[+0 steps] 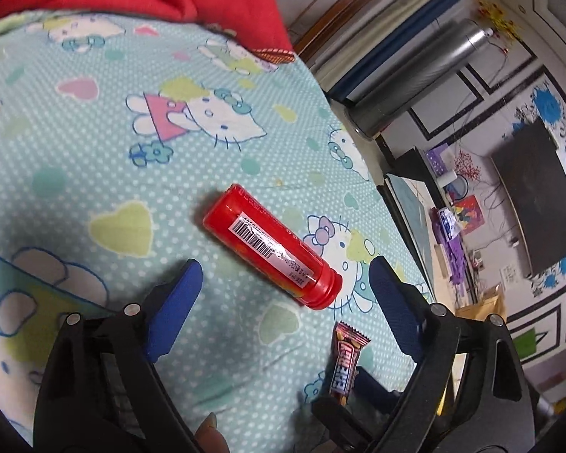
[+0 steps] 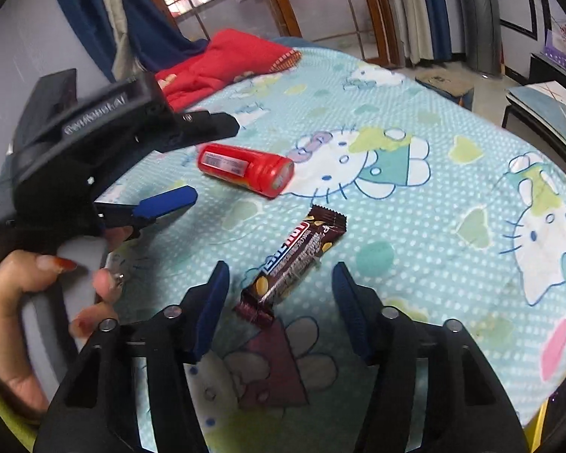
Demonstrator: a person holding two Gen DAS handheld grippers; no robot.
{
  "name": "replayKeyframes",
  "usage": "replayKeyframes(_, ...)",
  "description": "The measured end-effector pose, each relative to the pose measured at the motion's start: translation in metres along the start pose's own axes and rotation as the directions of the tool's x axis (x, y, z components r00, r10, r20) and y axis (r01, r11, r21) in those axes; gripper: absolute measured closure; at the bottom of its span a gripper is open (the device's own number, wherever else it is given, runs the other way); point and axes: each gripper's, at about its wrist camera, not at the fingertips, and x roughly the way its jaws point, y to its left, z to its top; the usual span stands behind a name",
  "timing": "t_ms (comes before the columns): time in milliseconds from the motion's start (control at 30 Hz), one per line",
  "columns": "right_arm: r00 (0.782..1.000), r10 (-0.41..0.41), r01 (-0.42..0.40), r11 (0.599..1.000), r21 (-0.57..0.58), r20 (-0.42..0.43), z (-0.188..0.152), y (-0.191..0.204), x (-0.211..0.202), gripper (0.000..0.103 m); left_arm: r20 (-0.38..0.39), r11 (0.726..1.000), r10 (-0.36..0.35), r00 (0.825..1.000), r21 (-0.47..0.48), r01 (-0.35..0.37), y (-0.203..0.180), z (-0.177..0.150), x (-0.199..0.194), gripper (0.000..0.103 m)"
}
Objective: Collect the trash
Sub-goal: 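Close the left tool on the red tube while the right tool grasps the chocolate bar, then carry the red tube and chocolate bar over the yellow bin with both tools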
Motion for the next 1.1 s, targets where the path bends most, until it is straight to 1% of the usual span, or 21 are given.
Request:
replayKeyframes(33,1.000,-0.013,0.013,1.000,-0.011,0.000,0.000,0.001,0.002,0.070,0.004,1.000,0.004,1.000,-0.003,-0.004,0.000,0.000,0.002,0.022)
replayKeyframes(67,1.000,-0.029,0.029,0.999,-0.021,0.001,-0.001,0.000,0.002,0.079,0.008,1.000,0.007,1.000,-0.007,-0.007,-0.001,0.000,0.005,0.022)
replayKeyframes(133,1.000,-0.017,0.017,1.000,-0.013,0.003,-0.003,-0.008,0.000,0.084,0.020,1.000,0.018,1.000,-0.011,-0.018,-0.004,0.002,0.009,0.022)
replayKeyframes(200,1.000,-0.002,0.002,1.000,0.004,0.008,-0.006,-0.014,-0.004,0.084,0.032,0.999,0.039,0.999,-0.016,-0.038,-0.007,0.005,0.014,0.022)
replayKeyframes(300,1.000,-0.012,0.012,1.000,-0.008,0.024,-0.015,-0.015,-0.012,0.084,0.046,0.996,0.084,0.995,-0.016,-0.083,-0.012,0.009,0.022,0.027)
replayKeyframes(367,0.999,-0.018,0.018,1.000,-0.017,0.032,-0.021,-0.016,-0.017,0.084,0.053,0.993,0.121,0.991,0.001,-0.122,-0.016,0.011,0.027,0.030)
replayKeyframes(467,0.999,-0.024,0.025,0.999,-0.020,0.043,-0.030,-0.017,-0.025,0.084,0.063,0.983,0.177,0.982,0.047,-0.180,-0.022,0.012,0.034,0.039)
replayKeyframes(500,0.999,-0.026,0.027,0.999,-0.023,0.046,-0.033,-0.017,-0.030,0.084,0.071,0.975,0.205,0.976,0.073,-0.210,-0.025,0.011,0.035,0.046)
replayKeyframes(533,0.998,-0.028,0.029,0.999,-0.026,0.050,-0.035,-0.018,-0.034,0.084,0.077,0.969,0.226,0.971,0.088,-0.233,-0.025,0.010,0.036,0.056)
replayKeyframes(567,0.998,-0.031,0.033,0.999,-0.029,0.056,-0.036,-0.019,-0.037,0.084,0.082,0.966,0.230,0.970,0.099,-0.237,-0.025,0.009,0.035,0.057)
replayKeyframes(667,0.997,-0.039,0.041,0.999,-0.015,0.072,-0.036,-0.024,-0.044,0.084,0.080,0.968,0.213,0.974,0.119,-0.222,-0.023,0.008,0.032,0.062)
replayKeyframes(700,0.995,-0.046,0.046,0.999,-0.002,0.083,-0.035,-0.028,-0.048,0.084,0.081,0.969,0.202,0.976,0.128,-0.211,-0.024,0.006,0.031,0.065)
replayKeyframes(733,0.995,-0.051,0.051,0.999,0.007,0.091,-0.034,-0.031,-0.050,0.084,0.079,0.973,0.181,0.980,0.133,-0.190,-0.025,0.004,0.028,0.069)
replayKeyframes(767,0.994,-0.053,0.052,0.999,0.013,0.095,-0.033,-0.034,-0.053,0.084,0.075,0.976,0.164,0.984,0.135,-0.173,-0.026,0.002,0.026,0.071)
replayKeyframes(833,0.992,-0.061,0.059,0.998,0.023,0.109,-0.031,-0.039,-0.060,0.084,0.076,0.975,0.133,0.988,0.167,-0.144,-0.034,-0.005,0.021,0.075)
replayKeyframes(900,0.990,-0.066,0.062,0.998,0.028,0.122,-0.030,-0.043,-0.066,0.084,0.076,0.969,0.107,0.991,0.217,-0.121,-0.046,-0.014,0.016,0.075)
replayKeyframes(967,0.989,-0.070,0.066,0.997,0.033,0.132,-0.029,-0.047,-0.071,0.084,0.074,0.966,0.073,0.995,0.241,-0.089,-0.055,-0.022,0.012,0.076)
replayKeyframes(1100,0.984,-0.089,0.084,0.996,0.041,0.153,-0.028,-0.057,-0.084,0.084,0.083,0.951,0.011,0.996,0.308,-0.036,-0.077,-0.038,0.002,0.076)
